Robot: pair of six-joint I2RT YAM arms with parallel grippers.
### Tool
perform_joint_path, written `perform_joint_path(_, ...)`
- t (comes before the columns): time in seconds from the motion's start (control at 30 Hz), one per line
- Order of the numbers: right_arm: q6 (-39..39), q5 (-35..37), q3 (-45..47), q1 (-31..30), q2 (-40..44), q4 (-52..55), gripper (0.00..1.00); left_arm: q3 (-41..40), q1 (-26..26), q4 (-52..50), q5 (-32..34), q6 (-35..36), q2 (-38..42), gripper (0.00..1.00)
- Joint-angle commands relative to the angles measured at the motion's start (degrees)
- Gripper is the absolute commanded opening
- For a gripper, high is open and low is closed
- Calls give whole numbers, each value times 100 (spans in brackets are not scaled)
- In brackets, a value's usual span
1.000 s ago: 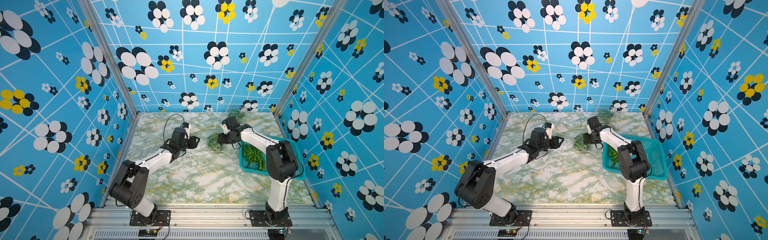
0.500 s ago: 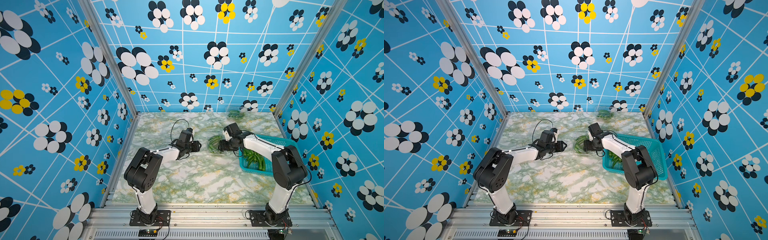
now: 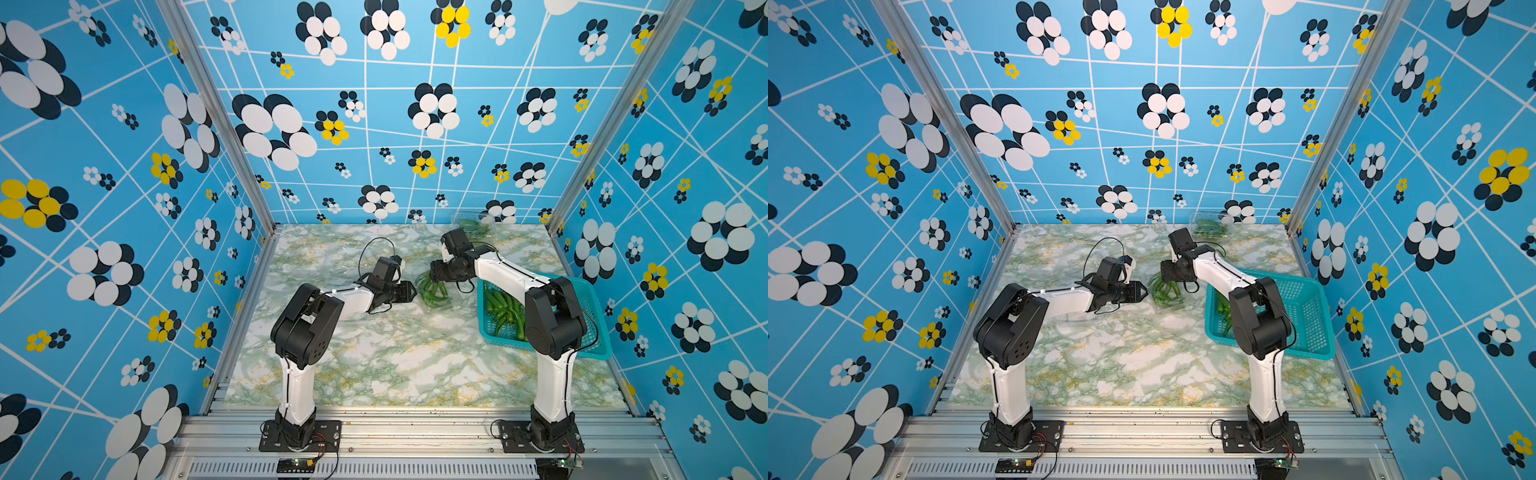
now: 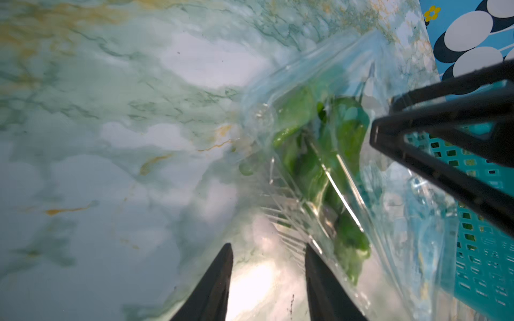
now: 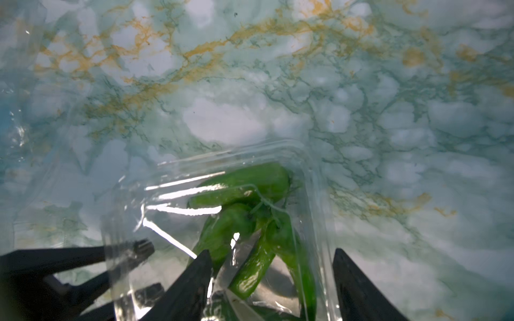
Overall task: Take small green peppers out of containers
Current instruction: Move the packing box to the center of the board.
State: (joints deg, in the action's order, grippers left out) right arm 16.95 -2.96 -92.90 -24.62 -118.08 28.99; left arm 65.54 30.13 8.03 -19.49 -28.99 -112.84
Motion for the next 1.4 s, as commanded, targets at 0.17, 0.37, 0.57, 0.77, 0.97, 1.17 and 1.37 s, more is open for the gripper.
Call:
perform_joint_path(0.17,-269,-556,69,10,-12,299,67,-285,71,-698,362,168,638,44)
perform_joint_path(0.37,-440,-345,341,10,58,219,68,-825,-293,-133,175,-394,900,44)
perform_joint_path(0.57,-458,-524,365,11,7,170,68,-817,-410,96,33,-563,750,44)
perform_joint_path(0.77,-399,-666,531,10,17,11,68,-771,-542,462,-172,-801,580,44)
perform_joint_path(0.97,-390,-767,575,-33,40,-10,67,-728,-575,434,-162,-783,530,44)
perform_joint_path(1.17,-397,-763,632,-76,101,-13,67,-821,-628,656,-251,-879,589,44)
perform_joint_path(1.37,-382,-808,730,-91,145,-62,67,-746,-654,665,-284,-920,513,44)
